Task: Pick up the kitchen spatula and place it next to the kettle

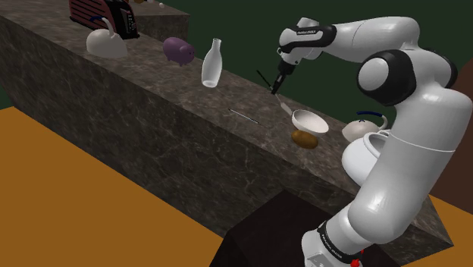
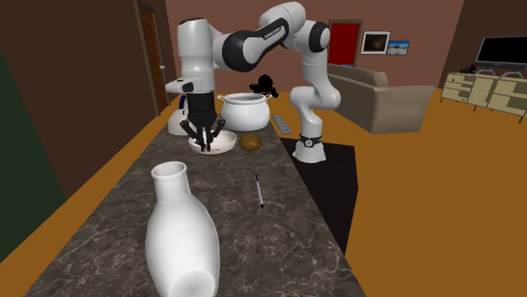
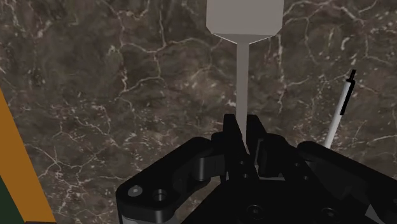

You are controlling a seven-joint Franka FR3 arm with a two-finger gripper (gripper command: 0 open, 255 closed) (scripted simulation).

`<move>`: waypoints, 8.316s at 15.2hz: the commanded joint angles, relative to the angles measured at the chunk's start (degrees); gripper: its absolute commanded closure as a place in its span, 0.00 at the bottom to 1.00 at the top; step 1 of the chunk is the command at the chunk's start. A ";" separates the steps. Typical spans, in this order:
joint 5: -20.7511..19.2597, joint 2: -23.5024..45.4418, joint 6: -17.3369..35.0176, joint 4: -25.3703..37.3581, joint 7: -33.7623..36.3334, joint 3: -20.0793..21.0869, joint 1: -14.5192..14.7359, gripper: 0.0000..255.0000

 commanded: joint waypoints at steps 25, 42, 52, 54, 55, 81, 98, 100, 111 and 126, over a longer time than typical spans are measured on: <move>-0.14 1.12 -20.80 21.95 1.43 -0.52 -1.68 1.00; -9.37 -26.07 -14.15 -10.76 -9.55 -6.36 -5.71 1.00; -15.07 -36.73 -14.97 -19.54 -18.36 -11.59 -10.98 1.00; -16.16 -38.28 -15.35 -20.47 -20.41 -12.87 -12.10 1.00; -16.69 -38.97 -15.55 -20.83 -21.47 -13.54 -12.66 1.00; -21.98 -37.58 -17.18 -14.38 -53.51 -39.54 -19.22 1.00; -22.61 -36.93 -4.16 -26.70 -53.90 -42.71 -19.27 1.00; -22.43 -36.47 -2.58 -27.92 -54.16 -43.38 -19.07 1.00; -19.74 -32.20 6.40 -33.83 -56.88 -48.44 -16.58 1.00; -5.70 -19.17 16.55 -38.76 -67.87 -57.31 -10.41 1.00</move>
